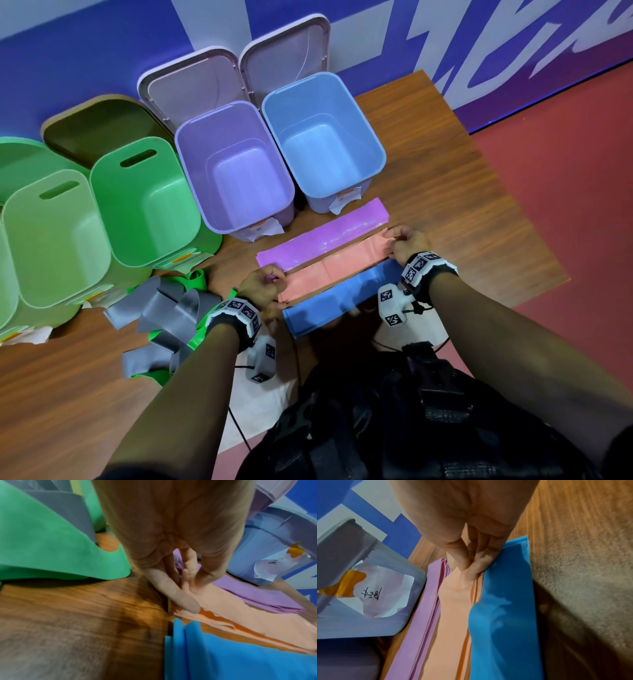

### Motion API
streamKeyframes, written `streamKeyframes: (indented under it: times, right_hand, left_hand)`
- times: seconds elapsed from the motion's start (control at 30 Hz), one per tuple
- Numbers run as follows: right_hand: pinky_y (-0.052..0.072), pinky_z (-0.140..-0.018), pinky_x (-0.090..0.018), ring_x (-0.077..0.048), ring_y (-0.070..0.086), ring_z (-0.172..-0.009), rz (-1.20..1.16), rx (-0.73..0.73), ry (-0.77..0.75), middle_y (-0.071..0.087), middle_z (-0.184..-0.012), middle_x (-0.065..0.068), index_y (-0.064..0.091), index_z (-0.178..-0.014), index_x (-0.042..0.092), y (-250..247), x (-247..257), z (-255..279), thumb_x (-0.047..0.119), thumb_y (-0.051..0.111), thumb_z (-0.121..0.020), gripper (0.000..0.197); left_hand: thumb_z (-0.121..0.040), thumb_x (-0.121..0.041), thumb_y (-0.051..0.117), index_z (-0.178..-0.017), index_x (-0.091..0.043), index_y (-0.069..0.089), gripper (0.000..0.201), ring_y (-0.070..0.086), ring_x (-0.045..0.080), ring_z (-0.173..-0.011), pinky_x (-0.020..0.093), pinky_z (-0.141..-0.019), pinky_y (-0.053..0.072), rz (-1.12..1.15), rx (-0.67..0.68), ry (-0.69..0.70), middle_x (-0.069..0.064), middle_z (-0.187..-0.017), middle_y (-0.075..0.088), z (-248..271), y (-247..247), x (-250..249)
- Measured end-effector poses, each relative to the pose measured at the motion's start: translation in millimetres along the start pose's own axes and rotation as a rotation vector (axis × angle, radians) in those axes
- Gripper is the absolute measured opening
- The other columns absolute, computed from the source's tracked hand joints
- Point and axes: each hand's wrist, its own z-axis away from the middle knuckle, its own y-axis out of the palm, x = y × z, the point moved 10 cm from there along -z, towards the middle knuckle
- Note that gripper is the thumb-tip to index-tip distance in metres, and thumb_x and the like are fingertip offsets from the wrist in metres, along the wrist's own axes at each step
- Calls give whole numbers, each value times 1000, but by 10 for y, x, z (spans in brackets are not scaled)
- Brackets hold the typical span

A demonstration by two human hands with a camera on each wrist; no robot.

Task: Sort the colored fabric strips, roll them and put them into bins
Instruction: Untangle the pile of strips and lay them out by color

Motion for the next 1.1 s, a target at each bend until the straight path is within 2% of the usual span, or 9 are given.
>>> streamKeyframes:
  times: [0.13, 0.3, 0.4, 0.63, 0.7, 0.77, 0.83, 0.97, 1.1]
  right_hand:
    - [62, -75, -44, -29, 74, -77, 10, -36, -37, 72, -82, -2, 66, -71, 40, -12, -3, -8, -4, 58, -84, 47]
    - [59, -71, -43, -31, 72, -72, 3, -27, -60, 70, -72, -3, 64, -67, 32, -8, -44, -77, -10, 51, -77, 46]
    - [60, -71, -35, -17, 69, -60, 1, 8, -15, 69, -61, 3, 70, -70, 27, 9, -42, -46, -4, 49, -88, 41]
    - [61, -83, -43, -17, 69, -64, 32, 4, 27, 72, -67, -1, 73, -72, 30, 8, -84, -40, -4, 48, -87, 45]
    - [62, -76, -39, -18, 66, -62, 51, -12, 9, 73, -75, -5, 74, -71, 30, -14, -19, 19, -4, 45, -87, 47]
    - [54, -62, -27, -17, 59, -60, 110, -35, -25, 73, -93, -8, 73, -74, 29, -47, 61, 80, -3, 44, -86, 45]
    - [49, -68, -23, -18, 58, -68, 146, -49, -49, 71, -106, -10, 74, -79, 30, -66, 120, 115, -1, 46, -86, 43]
    - [44, -84, -19, -19, 64, -93, 161, -29, -47, 69, -108, 3, 77, -95, 22, -46, 175, 156, 0, 50, -88, 36]
    - [50, -88, -27, -27, 66, -99, 209, 3, -60, 72, -110, -9, 71, -95, 24, 10, 209, 154, 5, 57, -87, 25]
  left_hand:
    - [-86, 8, 68, -82, -8, 56, 20, 59, 24, -75, 32, -50, 59, 159, 25, -57, 8, -78, 48, 56, 33, 24]
    - [-87, 9, 66, -89, -8, 63, 18, 63, 21, -60, 29, -48, 58, 125, 0, -24, 5, -78, 55, 89, -9, 30]
    - [-88, 8, 66, -90, -11, 66, 19, 64, 14, -52, 29, -47, 58, 100, -33, -8, 7, -84, 59, 69, -49, 65]
    - [-93, 11, 57, -93, -9, 68, 22, 56, 17, -70, 26, -51, 58, 73, -50, 7, 6, -95, 62, 30, -86, 117]
    - [-91, 6, 62, -89, -18, 72, 26, 59, 19, -69, 37, -57, 62, -30, -86, 24, 3, -95, 65, -13, -172, 148]
    - [-85, -2, 71, -81, -36, 76, 34, 61, 21, -67, 45, -72, 61, -184, -118, 37, 2, -89, 68, -74, -260, 188]
    - [-80, -5, 74, -79, -43, 75, 38, 57, 19, -62, 40, -74, 57, -263, -124, 62, -1, -79, 66, -117, -273, 200]
    - [-76, 1, 72, -79, -28, 68, 29, 50, 14, -59, 29, -67, 47, -284, -124, 134, -8, -76, 58, -2, -197, -12]
    - [-61, -21, 66, -75, -32, 62, 18, 57, 20, -59, 38, -67, 53, -329, -109, 145, -10, -65, 58, -86, -260, 120]
